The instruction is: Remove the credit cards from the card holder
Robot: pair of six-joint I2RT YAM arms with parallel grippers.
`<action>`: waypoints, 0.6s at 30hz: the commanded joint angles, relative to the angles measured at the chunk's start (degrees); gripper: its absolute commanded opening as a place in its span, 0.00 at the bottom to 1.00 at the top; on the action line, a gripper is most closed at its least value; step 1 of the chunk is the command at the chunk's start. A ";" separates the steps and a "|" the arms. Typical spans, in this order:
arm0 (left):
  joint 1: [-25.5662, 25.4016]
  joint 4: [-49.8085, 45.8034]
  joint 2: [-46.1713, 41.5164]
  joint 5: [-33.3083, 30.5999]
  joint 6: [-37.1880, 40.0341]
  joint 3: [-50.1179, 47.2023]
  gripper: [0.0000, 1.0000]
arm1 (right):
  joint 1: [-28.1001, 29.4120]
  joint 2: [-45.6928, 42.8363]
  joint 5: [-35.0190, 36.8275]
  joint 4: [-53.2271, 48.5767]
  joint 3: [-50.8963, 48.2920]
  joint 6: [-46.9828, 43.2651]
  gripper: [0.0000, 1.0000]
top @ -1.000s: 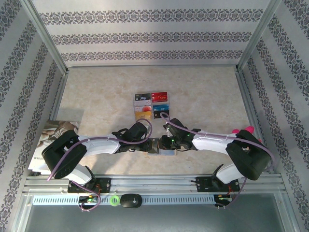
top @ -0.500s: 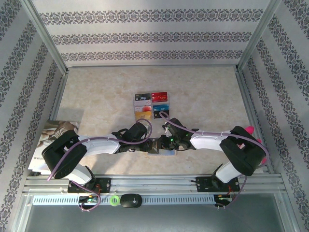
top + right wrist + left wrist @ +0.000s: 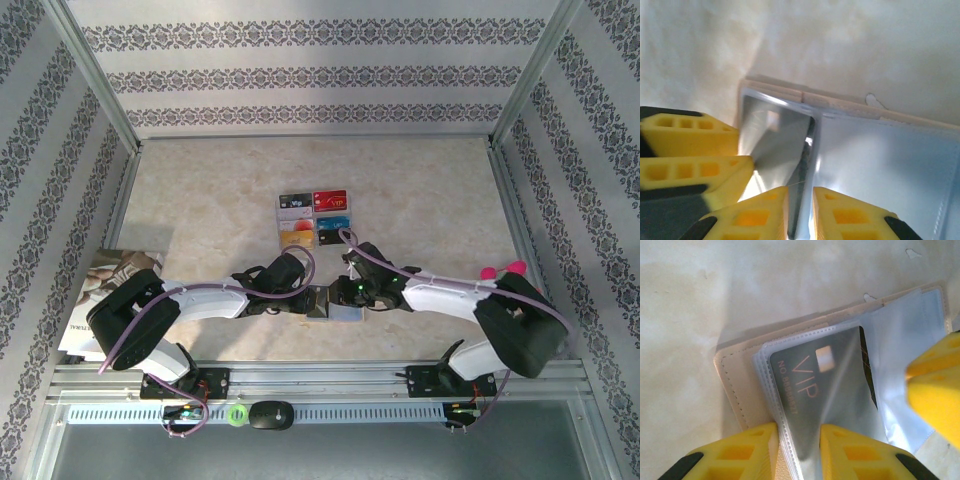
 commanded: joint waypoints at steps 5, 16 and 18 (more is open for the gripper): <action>-0.88 -4.92 1.53 0.42 -0.75 -2.33 0.29 | 0.71 2.47 -3.71 1.98 0.30 0.36 0.16; -0.88 -4.61 1.48 0.37 -0.85 -2.57 0.28 | 0.81 5.38 -4.46 2.62 0.10 1.06 0.15; -0.88 -4.50 1.59 0.53 -0.77 -2.57 0.28 | 0.79 5.72 -4.85 2.96 0.19 1.14 0.15</action>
